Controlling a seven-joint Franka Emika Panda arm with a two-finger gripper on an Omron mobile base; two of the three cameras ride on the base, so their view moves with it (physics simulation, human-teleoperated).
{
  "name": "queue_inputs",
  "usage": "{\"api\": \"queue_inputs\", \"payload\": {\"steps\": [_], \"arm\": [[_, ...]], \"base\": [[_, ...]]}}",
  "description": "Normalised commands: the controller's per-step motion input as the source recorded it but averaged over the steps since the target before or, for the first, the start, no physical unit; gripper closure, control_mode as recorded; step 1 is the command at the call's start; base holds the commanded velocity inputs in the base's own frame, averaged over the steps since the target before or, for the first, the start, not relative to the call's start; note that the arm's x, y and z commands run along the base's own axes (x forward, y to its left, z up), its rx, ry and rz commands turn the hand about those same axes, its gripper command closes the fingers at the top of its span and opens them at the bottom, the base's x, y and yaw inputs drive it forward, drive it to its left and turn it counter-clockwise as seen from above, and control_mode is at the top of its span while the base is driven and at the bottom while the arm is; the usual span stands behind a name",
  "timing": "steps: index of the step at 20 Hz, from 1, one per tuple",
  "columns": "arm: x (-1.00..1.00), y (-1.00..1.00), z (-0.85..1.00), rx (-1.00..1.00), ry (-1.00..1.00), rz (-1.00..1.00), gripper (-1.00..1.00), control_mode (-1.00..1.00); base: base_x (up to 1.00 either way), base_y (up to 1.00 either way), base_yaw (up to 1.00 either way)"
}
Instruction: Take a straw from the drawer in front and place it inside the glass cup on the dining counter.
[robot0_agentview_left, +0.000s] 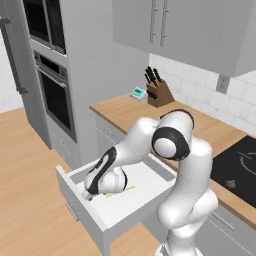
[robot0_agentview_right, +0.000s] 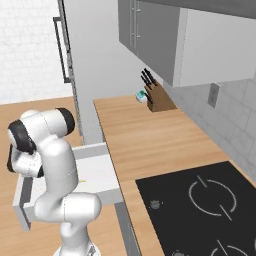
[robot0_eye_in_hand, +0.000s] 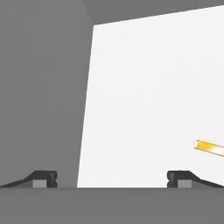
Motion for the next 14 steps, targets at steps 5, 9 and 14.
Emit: {"api": "queue_inputs", "payload": {"steps": [5,9,14], "arm": [[0.03,-0.28,0.58,-0.07,-0.04,-0.05,-1.00,-1.00],[0.39,-0.89,0.43,-0.12,0.02,-0.04,-1.00,-1.00],[0.56,-0.60,0.11,-0.07,0.08,0.00,-1.00,-1.00]], "base": [[0.00,0.00,0.00],[0.00,0.00,0.00],[0.00,0.00,0.00]]}}
